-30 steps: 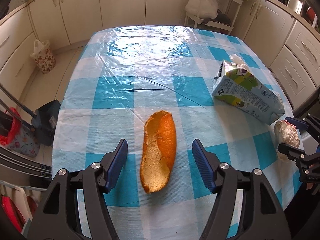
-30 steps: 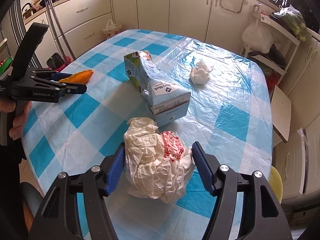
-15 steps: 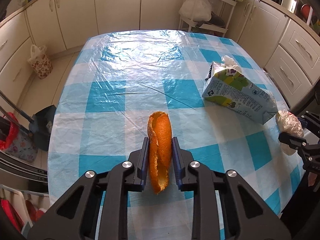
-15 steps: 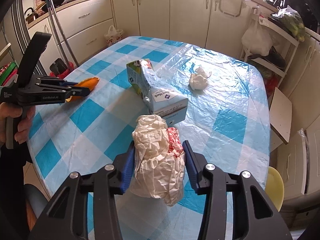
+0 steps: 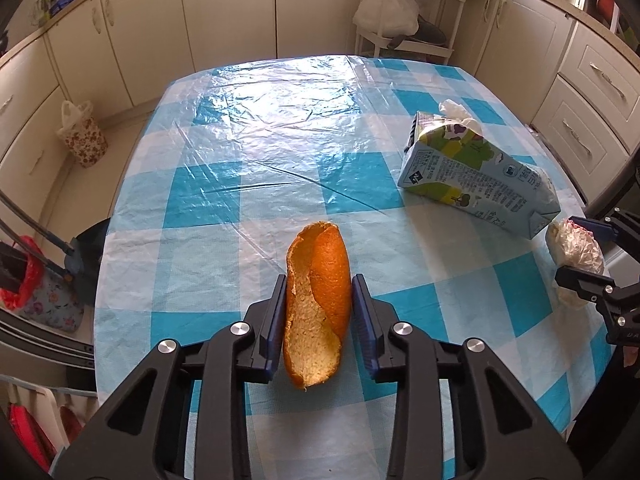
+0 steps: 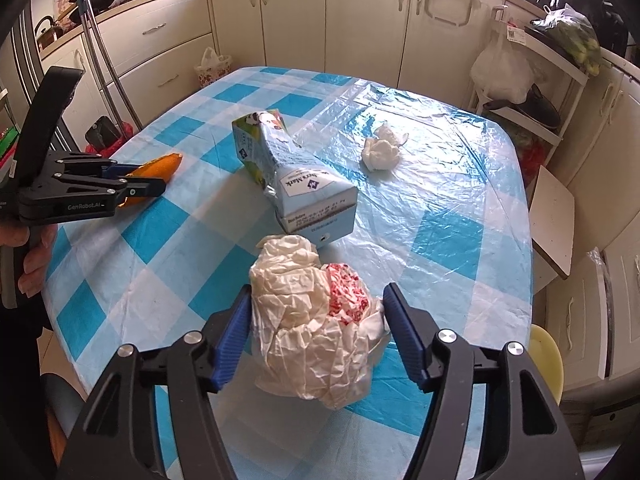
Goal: Collect trash
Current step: 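Carry the orange peel and plastic bag over the yellow bucket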
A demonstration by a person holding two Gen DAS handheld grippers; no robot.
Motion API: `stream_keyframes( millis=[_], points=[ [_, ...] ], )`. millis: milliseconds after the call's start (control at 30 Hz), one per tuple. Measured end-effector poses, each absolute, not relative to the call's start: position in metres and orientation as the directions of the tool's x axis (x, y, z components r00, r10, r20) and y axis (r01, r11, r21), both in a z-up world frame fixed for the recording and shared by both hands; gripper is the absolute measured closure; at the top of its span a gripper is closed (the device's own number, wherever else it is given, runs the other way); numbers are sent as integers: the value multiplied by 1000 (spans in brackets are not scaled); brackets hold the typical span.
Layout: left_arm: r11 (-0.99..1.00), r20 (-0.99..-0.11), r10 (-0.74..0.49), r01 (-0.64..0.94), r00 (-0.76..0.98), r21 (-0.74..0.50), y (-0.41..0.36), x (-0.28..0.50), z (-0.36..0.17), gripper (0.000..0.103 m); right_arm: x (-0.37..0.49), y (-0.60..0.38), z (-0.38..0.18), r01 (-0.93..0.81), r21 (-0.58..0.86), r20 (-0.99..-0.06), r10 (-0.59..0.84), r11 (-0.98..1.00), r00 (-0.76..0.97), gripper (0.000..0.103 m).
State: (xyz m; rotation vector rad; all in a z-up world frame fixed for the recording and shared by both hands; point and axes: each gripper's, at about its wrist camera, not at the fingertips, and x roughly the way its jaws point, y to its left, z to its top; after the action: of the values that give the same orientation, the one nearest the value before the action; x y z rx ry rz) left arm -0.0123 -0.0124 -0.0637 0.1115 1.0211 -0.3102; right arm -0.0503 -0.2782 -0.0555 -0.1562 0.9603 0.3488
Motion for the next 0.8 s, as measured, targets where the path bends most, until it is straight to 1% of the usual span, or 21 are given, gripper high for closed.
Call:
stream_keyframes(
  millis=[33, 67, 133, 233, 367, 567, 700, 800],
  points=[
    [949, -852, -204, 310, 482, -52, -14, -13, -64, 72, -50, -277, -57, -366, 35, -829, 232, 930, 509, 55],
    [948, -852, -203, 313, 483, -48, -15, -13, -64, 73, -51, -275, -57, -373, 35, -828, 235, 927, 508, 56],
    [945, -847, -204, 323, 491, -40, -19, -14, -62, 78, -52, -273, -56, -388, 37, -824, 248, 921, 510, 59],
    [939, -835, -205, 344, 510, -20, -25, -17, -57, 82, -52, -272, -53, -395, 44, -818, 260, 918, 514, 59],
    [934, -820, -202, 358, 536, 4, -32, -19, -51, 83, -55, -270, -49, -428, 67, -803, 303, 902, 514, 59],
    [936, -776, -249, 351, 579, -37, -32, -21, -32, 84, -70, -270, -29, -475, 94, -742, 379, 875, 552, 59],
    [932, -734, -278, 359, 619, -50, -41, -26, -16, 84, -75, -287, -14, -448, 130, -692, 405, 884, 598, 59],
    [930, -710, -294, 364, 640, -56, -48, -31, -5, 84, -75, -299, -7, -420, 139, -667, 398, 897, 630, 59]
  ],
)
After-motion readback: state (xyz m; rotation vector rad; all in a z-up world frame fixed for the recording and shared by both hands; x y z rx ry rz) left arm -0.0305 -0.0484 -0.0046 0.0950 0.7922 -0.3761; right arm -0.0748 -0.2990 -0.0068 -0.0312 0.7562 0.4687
